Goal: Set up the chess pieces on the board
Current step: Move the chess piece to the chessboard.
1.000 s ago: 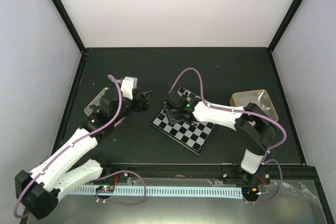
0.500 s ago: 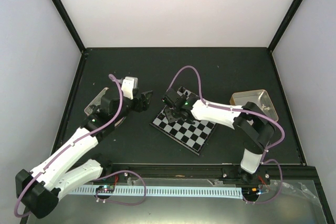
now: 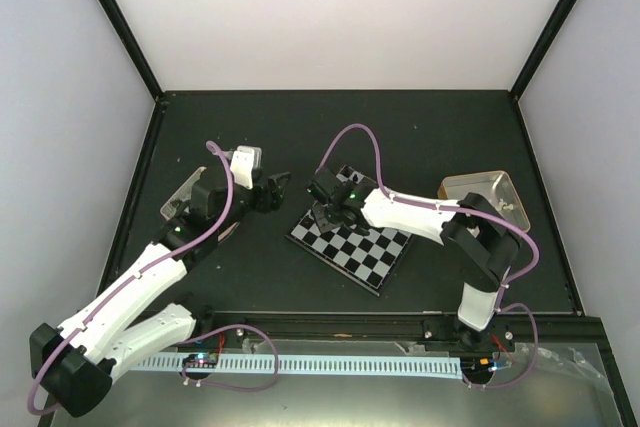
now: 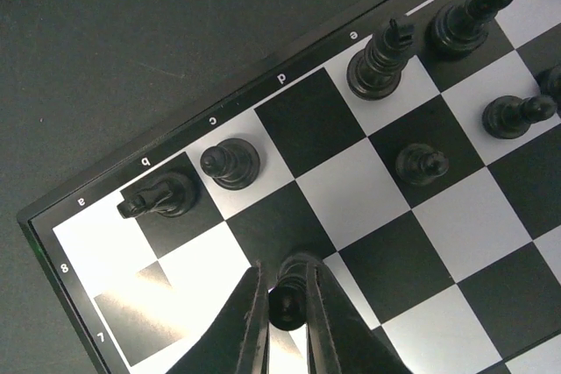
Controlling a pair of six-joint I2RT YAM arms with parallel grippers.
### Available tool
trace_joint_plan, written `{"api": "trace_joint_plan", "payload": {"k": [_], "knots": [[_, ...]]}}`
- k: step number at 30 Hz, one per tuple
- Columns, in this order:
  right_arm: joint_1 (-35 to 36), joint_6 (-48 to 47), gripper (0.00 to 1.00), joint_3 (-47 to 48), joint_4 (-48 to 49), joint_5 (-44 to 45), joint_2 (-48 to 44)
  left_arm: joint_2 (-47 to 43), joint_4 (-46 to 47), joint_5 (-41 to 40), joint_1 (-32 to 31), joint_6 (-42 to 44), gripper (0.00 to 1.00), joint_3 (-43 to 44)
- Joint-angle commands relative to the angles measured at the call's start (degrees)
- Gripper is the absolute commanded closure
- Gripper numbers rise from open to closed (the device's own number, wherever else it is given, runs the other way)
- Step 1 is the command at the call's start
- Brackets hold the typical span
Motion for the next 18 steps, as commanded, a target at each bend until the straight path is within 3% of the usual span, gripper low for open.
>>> {"api": "trace_joint_plan", "payload": {"k": [1, 18], "knots": [[-0.06, -0.15, 0.91, 1.45, -0.59, 1.96, 0.53, -0.88, -1.25, -1.47, 0.51, -0.41, 0.23, 2.28], [-2.24, 1.44, 0.89, 4.11, 6.27, 3.06, 1.43, -1.71, -2.40, -3.38, 1.22, -1.05, 0.22, 2.16]]}}
